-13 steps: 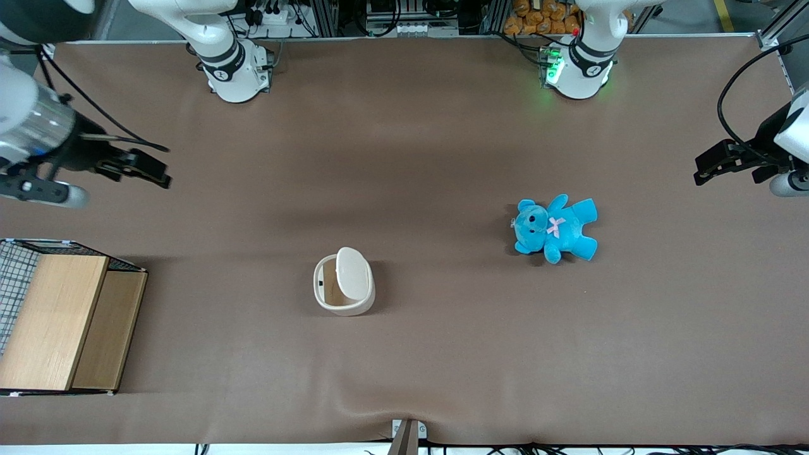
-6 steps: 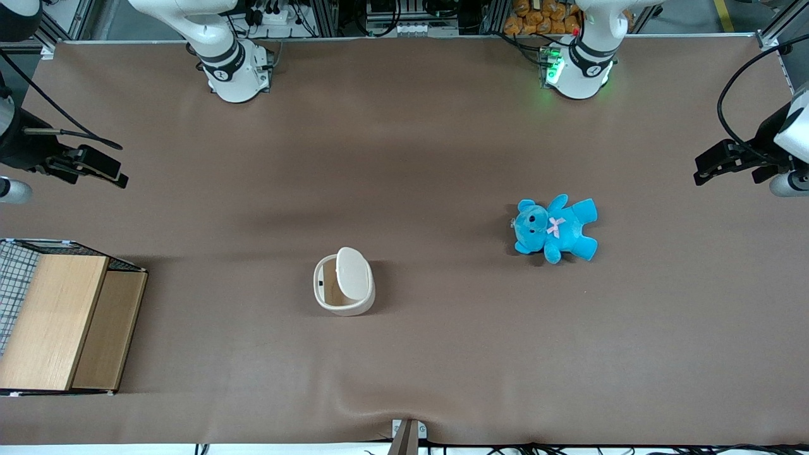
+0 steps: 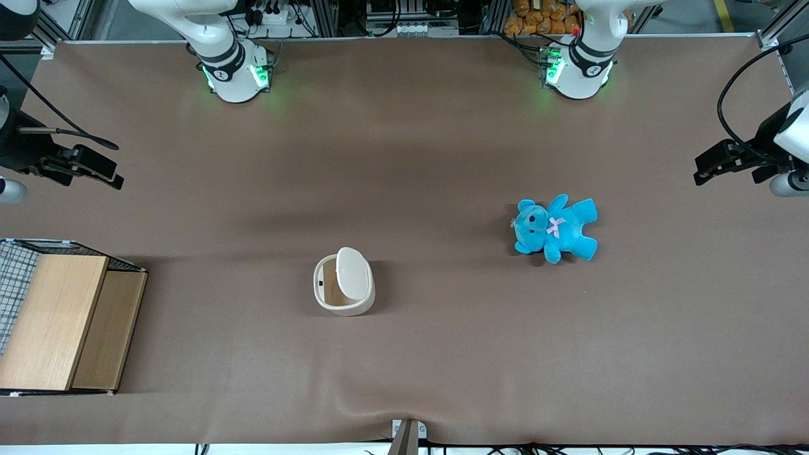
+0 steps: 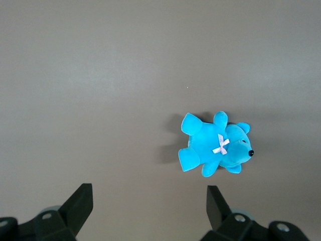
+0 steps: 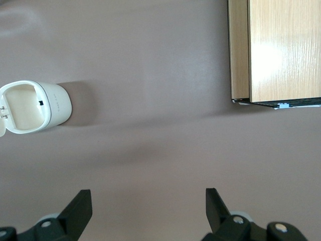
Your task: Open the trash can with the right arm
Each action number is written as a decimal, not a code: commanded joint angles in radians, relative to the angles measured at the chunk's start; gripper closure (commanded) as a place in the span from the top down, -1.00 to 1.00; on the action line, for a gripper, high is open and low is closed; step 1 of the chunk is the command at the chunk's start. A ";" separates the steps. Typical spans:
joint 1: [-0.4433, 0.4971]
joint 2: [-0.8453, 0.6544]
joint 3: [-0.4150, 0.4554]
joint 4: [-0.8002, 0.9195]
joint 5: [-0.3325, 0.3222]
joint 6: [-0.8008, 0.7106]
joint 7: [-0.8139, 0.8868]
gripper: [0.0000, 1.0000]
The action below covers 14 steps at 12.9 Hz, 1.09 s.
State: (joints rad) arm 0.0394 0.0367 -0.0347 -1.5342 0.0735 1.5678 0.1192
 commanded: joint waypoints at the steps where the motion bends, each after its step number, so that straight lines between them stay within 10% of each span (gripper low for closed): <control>1: -0.007 0.014 0.006 0.028 -0.029 -0.006 -0.015 1.00; 14: -0.018 0.014 0.006 0.028 -0.035 -0.006 -0.015 1.00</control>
State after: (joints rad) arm 0.0375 0.0376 -0.0380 -1.5313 0.0553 1.5678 0.1130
